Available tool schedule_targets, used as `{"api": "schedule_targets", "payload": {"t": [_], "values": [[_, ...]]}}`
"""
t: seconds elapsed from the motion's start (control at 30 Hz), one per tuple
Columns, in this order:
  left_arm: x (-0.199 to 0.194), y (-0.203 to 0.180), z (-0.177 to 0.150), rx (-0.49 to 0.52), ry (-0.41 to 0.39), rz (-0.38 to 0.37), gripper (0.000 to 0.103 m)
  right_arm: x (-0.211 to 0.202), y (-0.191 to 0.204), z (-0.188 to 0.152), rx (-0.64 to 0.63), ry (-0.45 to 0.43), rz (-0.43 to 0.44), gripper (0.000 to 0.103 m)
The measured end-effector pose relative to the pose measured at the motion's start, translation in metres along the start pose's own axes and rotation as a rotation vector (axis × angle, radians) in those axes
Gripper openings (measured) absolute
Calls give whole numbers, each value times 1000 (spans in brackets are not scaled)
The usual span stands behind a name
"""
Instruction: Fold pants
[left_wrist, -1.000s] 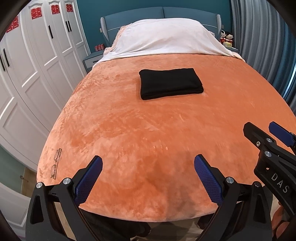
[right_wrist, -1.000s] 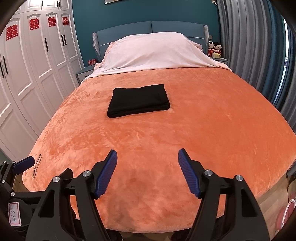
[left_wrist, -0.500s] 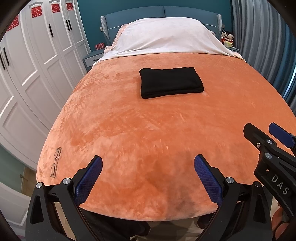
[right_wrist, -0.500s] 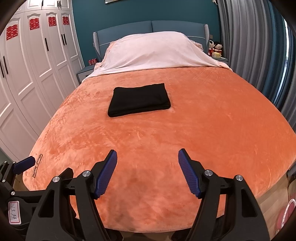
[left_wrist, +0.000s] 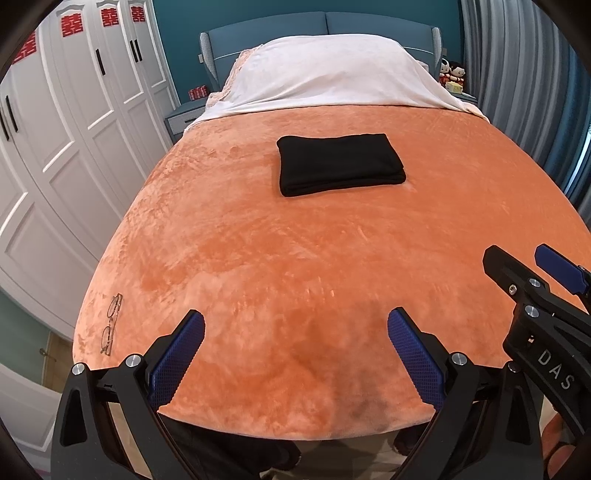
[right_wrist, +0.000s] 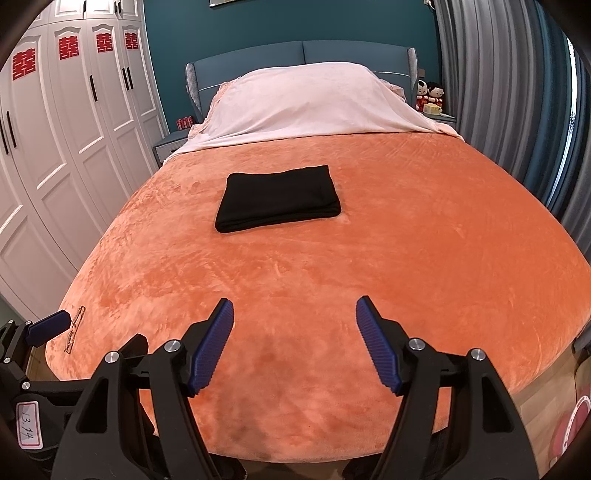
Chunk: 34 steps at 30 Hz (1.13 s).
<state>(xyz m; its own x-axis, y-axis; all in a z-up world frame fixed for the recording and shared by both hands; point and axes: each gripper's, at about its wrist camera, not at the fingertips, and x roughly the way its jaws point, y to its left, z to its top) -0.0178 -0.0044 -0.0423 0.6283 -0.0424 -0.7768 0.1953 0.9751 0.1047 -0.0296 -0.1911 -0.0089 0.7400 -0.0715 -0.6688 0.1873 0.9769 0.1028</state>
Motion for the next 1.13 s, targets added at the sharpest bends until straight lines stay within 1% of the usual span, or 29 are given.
{"api": "schedule_targets", "payload": {"t": [0.13,0.3,0.47,0.63,0.77,0.87,0.93,0.97,1.0,1.07,1.1,1.13], "values": [[0,0,0,3,0,-1,98,0,1,0,1,-1,-1,67],[1,-1,-2,6,-3,16,98,0,0,0,-1,-1,2,67],[4,2,-2,-14,12,-23,98,0,0,0,0,1,0,67],[3,5,-4,-34,-10,-56,98,0,-1,0,3,0,4,67],[-4,-3,-5,8,-62,-2,98,1,-2,-1,-1,1,3,67],[-1,-4,-5,7,-45,-4,98,2,-4,-1,-4,-1,3,67],[6,-1,-3,-18,-5,20,98,1,-3,-2,1,-3,-2,67],[7,1,-3,-25,3,23,98,1,-3,-3,4,-4,-4,67],[8,2,-3,-29,3,12,98,1,-3,-4,6,-6,-7,68],[7,3,-4,-22,-5,15,98,1,-4,-5,10,-4,-11,72],[6,3,-5,-17,-10,20,98,1,-5,-4,11,-7,-14,78],[6,2,-5,-13,-10,21,98,0,-5,-4,13,-11,-20,79]]}}
